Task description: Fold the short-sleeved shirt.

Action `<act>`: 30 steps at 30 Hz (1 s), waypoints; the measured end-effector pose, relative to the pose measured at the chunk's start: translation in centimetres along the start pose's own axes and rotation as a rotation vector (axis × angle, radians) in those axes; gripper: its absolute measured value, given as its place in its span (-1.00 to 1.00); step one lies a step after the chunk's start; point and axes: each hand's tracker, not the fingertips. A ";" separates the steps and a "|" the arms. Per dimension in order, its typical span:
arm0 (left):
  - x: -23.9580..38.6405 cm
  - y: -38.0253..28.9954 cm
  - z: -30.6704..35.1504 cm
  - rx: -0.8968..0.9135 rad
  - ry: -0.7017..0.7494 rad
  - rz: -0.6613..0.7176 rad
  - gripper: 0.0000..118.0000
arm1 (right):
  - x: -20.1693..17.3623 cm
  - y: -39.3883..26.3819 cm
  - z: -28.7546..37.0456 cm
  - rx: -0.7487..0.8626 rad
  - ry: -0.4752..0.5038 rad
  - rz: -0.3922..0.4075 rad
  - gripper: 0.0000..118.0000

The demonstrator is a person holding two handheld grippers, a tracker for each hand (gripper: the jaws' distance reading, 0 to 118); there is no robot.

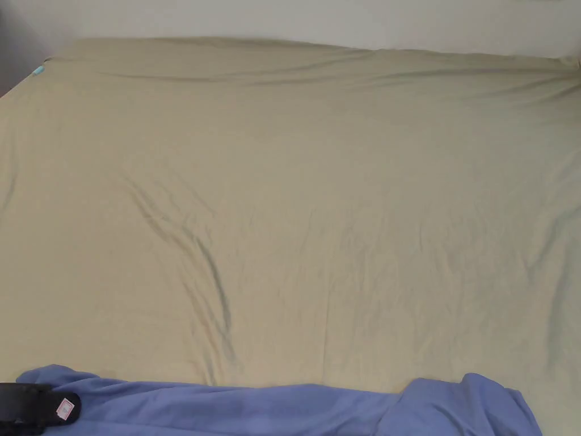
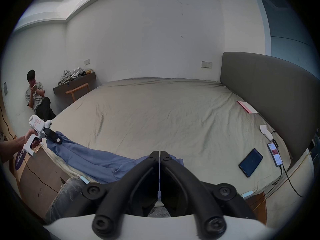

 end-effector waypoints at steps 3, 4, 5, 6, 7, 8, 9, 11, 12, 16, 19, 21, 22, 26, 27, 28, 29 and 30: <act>3.1 1.2 0.0 -0.011 0.148 0.181 -0.80 | 0.8 0.7 0.3 0.010 0.030 -0.025 -0.95; 4.4 1.4 0.1 0.028 0.127 0.178 -0.80 | 1.0 1.0 0.5 0.025 0.033 -0.030 -0.95; 6.1 1.6 -0.1 0.025 0.088 0.149 -0.80 | 1.0 1.3 0.6 0.036 0.025 -0.028 -0.95; 8.2 2.2 -0.5 0.044 0.054 0.116 -0.80 | 1.1 1.6 0.9 0.051 0.018 -0.022 -0.95; 10.0 2.4 -1.1 0.021 0.025 0.087 -0.80 | 1.2 1.8 1.2 0.070 0.012 -0.014 -0.95; 11.6 2.5 -1.8 0.004 0.015 0.070 -0.80 | 1.3 2.0 1.5 0.084 0.008 -0.008 -0.95; 13.2 2.3 -2.8 0.007 0.027 0.061 -0.80 | 1.4 2.1 1.8 0.097 0.009 -0.003 -0.95; 16.2 1.6 -5.5 -0.066 0.048 -0.013 -0.80 | 1.7 2.3 2.2 0.112 0.005 -0.002 -0.95; 17.5 1.4 -7.1 -0.103 0.078 -0.039 -0.80 | 2.0 2.4 2.4 0.119 0.002 -0.007 -0.95; 20.9 0.4 -12.9 -0.178 0.170 -0.120 -0.80 | 3.0 2.5 3.2 0.137 -0.005 -0.026 -0.95; 21.4 0.7 -16.4 -0.191 0.178 -0.148 -0.80 | 3.7 2.4 4.0 0.138 -0.005 -0.043 -0.95; 21.9 0.6 -18.3 -0.198 0.267 -0.187 -0.80 | 4.2 1.9 4.3 0.130 -0.008 -0.065 -0.95; 22.8 0.3 -18.9 -0.197 0.308 -0.201 -0.80 | 4.4 1.7 4.4 0.125 -0.013 -0.069 -0.95; 22.8 0.0 -19.8 -0.189 0.293 -0.177 -0.65 | 4.9 1.0 4.8 0.101 -0.030 -0.067 -0.95; 22.9 0.0 -19.6 -0.187 0.294 -0.169 -0.62 | 5.0 0.9 4.8 0.090 -0.022 -0.083 -0.95; 22.9 0.0 -19.3 -0.184 0.292 -0.171 -0.52 | 5.2 0.8 4.8 0.086 -0.008 -0.102 -0.95; 22.9 0.1 -19.0 -0.184 0.279 -0.170 -0.41 | 5.3 0.7 4.8 0.086 -0.004 -0.112 -0.95; 23.3 0.6 -18.6 -0.190 0.258 -0.168 -0.26 | 5.3 0.6 4.7 0.085 -0.003 -0.119 -0.95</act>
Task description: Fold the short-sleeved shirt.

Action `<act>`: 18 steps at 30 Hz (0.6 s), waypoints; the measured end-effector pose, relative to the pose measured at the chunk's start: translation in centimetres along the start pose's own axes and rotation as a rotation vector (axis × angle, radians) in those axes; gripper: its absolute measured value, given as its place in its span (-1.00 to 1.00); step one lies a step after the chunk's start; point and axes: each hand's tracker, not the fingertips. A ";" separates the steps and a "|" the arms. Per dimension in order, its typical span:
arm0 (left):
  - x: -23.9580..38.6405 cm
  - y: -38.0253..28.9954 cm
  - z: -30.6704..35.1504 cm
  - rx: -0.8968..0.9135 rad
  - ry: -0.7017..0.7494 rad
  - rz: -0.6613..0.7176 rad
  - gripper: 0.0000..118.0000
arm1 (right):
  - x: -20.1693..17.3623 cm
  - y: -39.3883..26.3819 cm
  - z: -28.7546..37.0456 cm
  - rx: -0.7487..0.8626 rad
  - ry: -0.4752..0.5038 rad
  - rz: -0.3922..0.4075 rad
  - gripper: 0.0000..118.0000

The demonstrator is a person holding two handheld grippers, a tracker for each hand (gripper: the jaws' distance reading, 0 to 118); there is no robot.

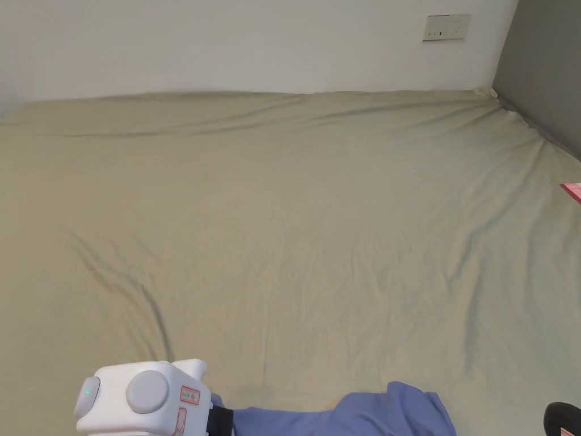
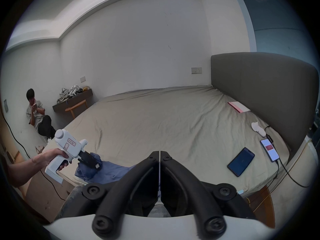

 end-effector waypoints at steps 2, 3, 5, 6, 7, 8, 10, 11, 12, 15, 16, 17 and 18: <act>-0.3 0.0 0.9 0.014 -0.054 0.037 0.13 | -0.1 0.0 0.0 -0.002 0.000 -0.003 -0.95; -0.4 0.0 1.4 0.034 -0.078 0.062 0.29 | -0.1 0.0 0.0 -0.002 0.001 -0.003 -0.95; -0.3 0.2 2.8 0.081 -0.121 0.098 0.32 | -0.3 0.0 0.1 0.001 0.009 -0.002 -0.95; -0.3 0.1 3.5 0.104 -0.133 0.106 0.32 | -0.4 0.0 0.2 0.004 0.013 0.001 -0.95; -0.3 -0.2 4.2 0.121 -0.133 0.103 0.32 | -0.5 0.0 0.3 0.006 0.015 0.005 -0.95; 0.2 -0.4 5.2 0.169 -0.112 0.097 0.32 | -0.5 0.0 0.4 0.008 0.016 0.009 -0.95; 0.4 -1.1 7.0 0.271 -0.045 0.057 0.32 | -0.5 0.1 0.6 0.013 0.016 0.015 -0.95; 0.4 -1.6 7.7 0.310 -0.011 0.053 0.32 | -0.4 0.1 0.7 0.015 0.016 0.013 -0.95; 0.4 -2.0 8.5 0.356 0.027 0.055 0.32 | -0.2 0.1 0.7 0.017 0.015 0.009 -0.95; -0.1 -4.0 9.8 0.455 0.134 0.094 0.32 | 0.4 -0.3 0.6 0.020 0.010 -0.004 -0.95; -0.2 -4.7 9.8 0.464 0.164 0.114 0.31 | 0.6 -0.4 0.5 0.021 0.009 -0.012 -0.95; -0.1 -5.3 9.4 0.471 0.180 0.120 0.25 | 0.8 -0.6 0.4 0.021 0.010 -0.020 -0.95; 0.1 -5.8 8.7 0.474 0.193 0.090 0.10 | 0.9 -0.7 0.1 0.018 0.013 -0.031 -0.95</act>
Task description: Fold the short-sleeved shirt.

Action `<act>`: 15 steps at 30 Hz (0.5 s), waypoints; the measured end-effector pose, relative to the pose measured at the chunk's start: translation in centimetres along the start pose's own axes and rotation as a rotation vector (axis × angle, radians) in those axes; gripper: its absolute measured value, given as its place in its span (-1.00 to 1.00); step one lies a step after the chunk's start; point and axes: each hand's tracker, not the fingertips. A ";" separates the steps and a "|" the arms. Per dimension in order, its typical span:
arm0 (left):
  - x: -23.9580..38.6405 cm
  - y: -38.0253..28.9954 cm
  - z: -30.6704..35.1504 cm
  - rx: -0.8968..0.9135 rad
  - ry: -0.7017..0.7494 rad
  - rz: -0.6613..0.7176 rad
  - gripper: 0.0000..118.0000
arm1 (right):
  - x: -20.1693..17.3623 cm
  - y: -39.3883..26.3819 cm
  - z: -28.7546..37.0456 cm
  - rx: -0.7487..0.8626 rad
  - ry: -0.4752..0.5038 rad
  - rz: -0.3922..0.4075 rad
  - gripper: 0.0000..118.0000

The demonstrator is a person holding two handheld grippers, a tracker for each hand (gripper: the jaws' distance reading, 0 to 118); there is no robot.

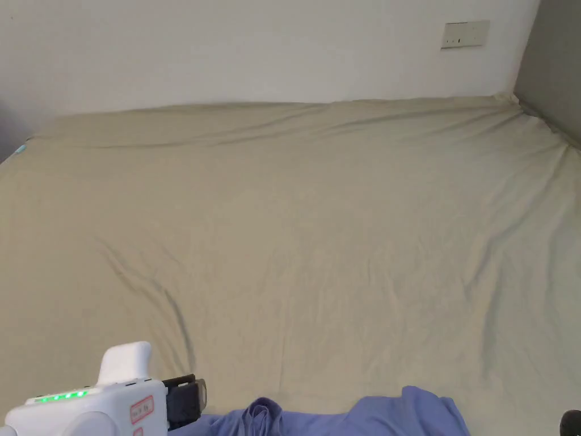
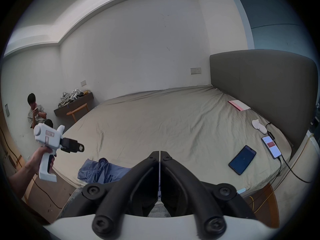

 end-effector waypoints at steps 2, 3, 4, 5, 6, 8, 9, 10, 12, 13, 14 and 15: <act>1.4 -2.2 -1.1 0.051 0.049 -0.092 -0.59 | 0.2 -0.3 -0.5 -0.011 0.005 -0.021 -0.95; 2.5 -3.2 -1.7 0.066 0.090 -0.168 -0.70 | 0.3 -0.5 -0.6 -0.016 0.007 -0.029 -0.94; 3.6 -3.9 -2.5 0.051 0.105 -0.234 -0.70 | 0.3 -0.6 -0.6 -0.018 0.010 -0.033 -0.95; 4.6 -4.4 -3.1 0.041 0.102 -0.249 -0.70 | 0.3 -0.7 -0.5 -0.017 0.011 -0.035 -0.95; 5.5 -4.9 -3.6 0.040 0.068 -0.240 -0.70 | 0.3 -0.8 -0.4 -0.017 0.011 -0.038 -0.94; 7.0 -5.4 -5.6 -0.001 -0.016 -0.212 -0.79 | 0.7 -0.9 -0.1 -0.027 0.016 -0.049 -0.94; 7.8 -5.8 -6.9 -0.037 -0.022 -0.211 -0.83 | 0.9 -1.0 0.2 -0.031 0.016 -0.049 -0.94; 8.6 -6.4 -7.8 -0.054 -0.003 -0.217 -0.84 | 1.2 -1.2 0.6 -0.030 0.006 -0.043 -0.94; 10.1 -7.7 -8.7 -0.062 -0.002 -0.244 -0.86 | 1.8 -1.2 1.5 -0.035 -0.035 -0.027 -0.94; 11.1 -8.3 -8.4 -0.051 -0.002 -0.272 -0.86 | 2.3 -1.3 1.9 -0.035 -0.048 -0.028 -0.94; 12.3 -9.1 -8.1 -0.017 0.018 -0.340 -0.86 | 2.8 -1.5 2.4 -0.031 -0.068 -0.038 -0.94; 13.5 -9.8 -7.8 0.015 0.043 -0.422 -0.86 | 3.3 -1.7 2.8 -0.032 -0.081 -0.050 -0.94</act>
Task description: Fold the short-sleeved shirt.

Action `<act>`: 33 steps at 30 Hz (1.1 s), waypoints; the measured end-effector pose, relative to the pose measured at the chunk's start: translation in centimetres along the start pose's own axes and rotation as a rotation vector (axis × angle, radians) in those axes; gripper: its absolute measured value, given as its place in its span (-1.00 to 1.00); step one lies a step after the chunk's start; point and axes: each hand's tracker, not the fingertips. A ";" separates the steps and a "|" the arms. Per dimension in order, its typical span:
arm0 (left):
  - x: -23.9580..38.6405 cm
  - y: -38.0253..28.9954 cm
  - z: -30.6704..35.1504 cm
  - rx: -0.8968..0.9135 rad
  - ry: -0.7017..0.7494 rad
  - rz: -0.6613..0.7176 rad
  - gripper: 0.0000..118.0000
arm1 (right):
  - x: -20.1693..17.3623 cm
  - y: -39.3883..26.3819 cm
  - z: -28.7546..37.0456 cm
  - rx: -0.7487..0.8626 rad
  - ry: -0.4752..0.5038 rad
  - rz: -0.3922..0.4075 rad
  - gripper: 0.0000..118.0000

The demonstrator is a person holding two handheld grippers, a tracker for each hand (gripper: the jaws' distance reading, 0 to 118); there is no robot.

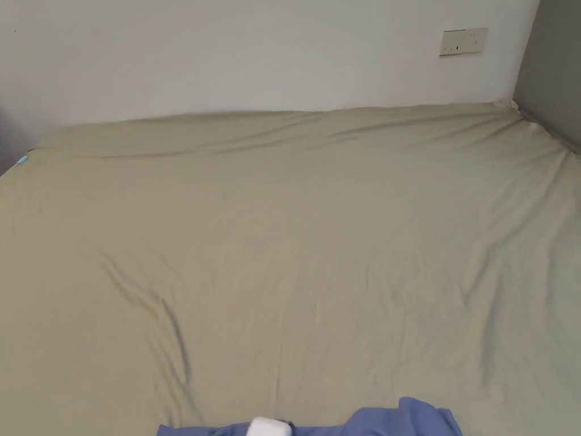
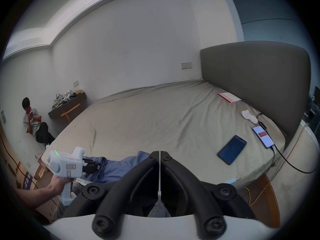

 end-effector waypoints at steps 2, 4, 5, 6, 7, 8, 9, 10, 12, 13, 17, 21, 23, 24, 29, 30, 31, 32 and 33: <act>2.4 -0.4 0.4 0.027 0.006 -0.095 -0.87 | 0.9 -0.3 0.4 -0.013 -0.010 -0.019 -0.94; 3.8 -1.1 0.3 -0.003 -0.122 -0.079 -0.87 | 1.5 -0.7 0.7 -0.022 -0.026 -0.027 -0.94; 4.5 -1.3 0.1 -0.021 -0.120 -0.069 -0.87 | 1.6 -0.9 0.8 -0.028 -0.032 -0.031 -0.94; 5.1 -1.5 0.0 -0.013 -0.098 -0.079 -0.87 | 1.7 -0.9 0.9 -0.033 -0.036 -0.037 -0.94; 5.1 -1.7 0.0 -0.009 -0.097 -0.084 -0.87 | 1.6 -0.9 1.0 -0.034 -0.035 -0.040 -0.94; 5.1 -1.6 0.3 -0.007 -0.094 -0.083 -0.87 | 1.4 -0.8 1.2 -0.032 -0.036 -0.041 -0.94; 4.4 -1.3 0.8 0.002 -0.123 -0.063 -0.87 | 1.2 -0.8 1.3 -0.028 -0.037 -0.040 -0.94; 3.7 -0.9 1.3 0.001 -0.176 -0.011 -0.87 | 1.1 -0.7 1.3 -0.024 -0.036 -0.037 -0.94; 1.5 0.2 2.5 0.025 -0.230 0.076 -0.87 | 0.8 -0.4 1.2 -0.020 -0.030 -0.037 -0.94; 0.3 0.9 3.3 0.048 -0.230 0.105 -0.87 | 0.6 -0.3 1.1 -0.018 -0.024 -0.035 -0.94; -5.5 4.3 8.5 0.244 -0.220 0.212 -0.87 | -0.4 0.1 0.8 0.000 -0.007 -0.005 -0.94; -11.4 6.4 14.4 0.421 -0.149 0.355 -0.38 | -1.6 0.7 0.4 0.015 0.015 0.044 -0.94; -14.0 6.8 16.8 0.447 -0.167 0.458 1.00 | -2.1 0.6 0.0 0.007 0.023 0.068 -0.94; -15.2 6.7 17.3 0.460 -0.197 0.503 0.94 | -2.0 0.4 -0.2 0.003 0.028 0.072 -0.94; -21.6 1.6 12.6 0.505 -0.518 0.730 1.00 | -2.8 0.4 -0.7 -0.018 0.059 0.058 -0.94; -23.3 1.1 11.2 0.399 -0.563 0.754 1.00 | -2.9 0.4 -0.8 -0.026 0.064 0.056 -0.94; -22.7 1.8 12.8 0.311 -0.589 0.797 1.00 | -3.0 0.4 -0.8 -0.029 0.065 0.060 -0.94; -23.9 1.1 11.6 0.266 -0.621 0.826 1.00 | -3.0 0.3 -0.7 -0.027 0.065 0.066 -0.94; -24.9 -0.1 10.3 0.223 -0.642 0.867 0.99 | -3.1 0.3 -0.8 -0.027 0.066 0.070 -0.94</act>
